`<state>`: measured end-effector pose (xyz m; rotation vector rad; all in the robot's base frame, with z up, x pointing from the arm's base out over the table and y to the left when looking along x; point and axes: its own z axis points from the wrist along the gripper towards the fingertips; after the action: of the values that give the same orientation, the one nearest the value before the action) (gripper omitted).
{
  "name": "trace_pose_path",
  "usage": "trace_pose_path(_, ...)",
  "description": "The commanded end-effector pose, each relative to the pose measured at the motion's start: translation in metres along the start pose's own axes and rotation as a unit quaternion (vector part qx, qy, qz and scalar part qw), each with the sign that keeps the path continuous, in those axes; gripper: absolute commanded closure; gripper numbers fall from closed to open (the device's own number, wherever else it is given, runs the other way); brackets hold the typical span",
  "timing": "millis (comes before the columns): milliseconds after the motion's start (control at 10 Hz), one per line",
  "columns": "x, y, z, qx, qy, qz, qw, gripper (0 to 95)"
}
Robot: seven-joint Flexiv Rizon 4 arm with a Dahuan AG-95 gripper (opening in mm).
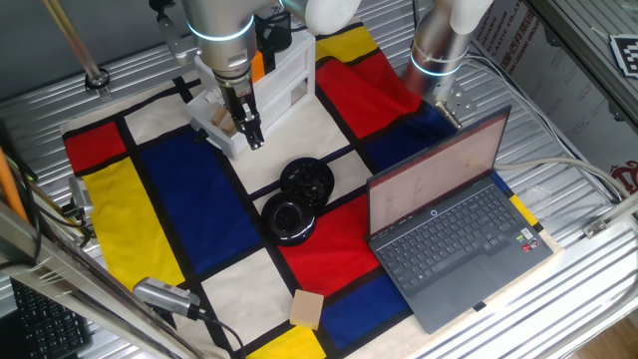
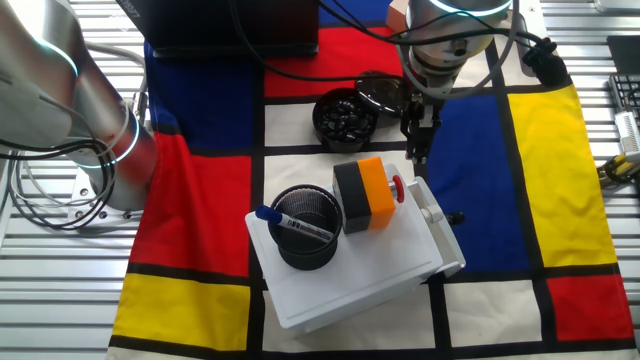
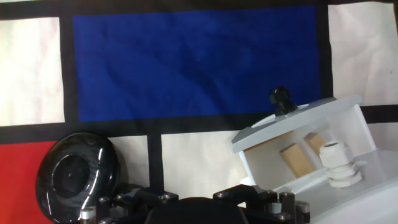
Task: Use the gripper to push and close the drawer
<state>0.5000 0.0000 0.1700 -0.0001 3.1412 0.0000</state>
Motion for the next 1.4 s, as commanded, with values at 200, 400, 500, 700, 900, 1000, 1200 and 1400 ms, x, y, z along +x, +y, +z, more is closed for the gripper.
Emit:
trace_pose_path(200, -0.0001, 0.0001, 0.0000, -0.014, -0.025, -0.087, 0.9958, 95.0)
trace_pose_path(400, -0.0005, 0.0002, -0.0002, -0.012, -0.024, -0.087, 0.9958, 95.0)
trace_pose_path(500, -0.0010, 0.0004, -0.0005, -0.012, -0.023, -0.087, 0.9958, 95.0)
trace_pose_path(700, -0.0012, 0.0005, -0.0007, -0.011, -0.023, -0.087, 0.9959, 95.0)
trace_pose_path(900, -0.0012, 0.0005, -0.0007, -0.010, -0.022, -0.087, 0.9959, 95.0)
trace_pose_path(1000, -0.0012, 0.0005, -0.0008, -0.010, -0.022, -0.087, 0.9959, 95.0)
trace_pose_path(1200, -0.0010, 0.0007, -0.0014, -0.009, -0.022, -0.087, 0.9960, 95.0)
trace_pose_path(1400, -0.0005, 0.0013, -0.0028, -0.008, -0.022, -0.085, 0.9961, 95.0)
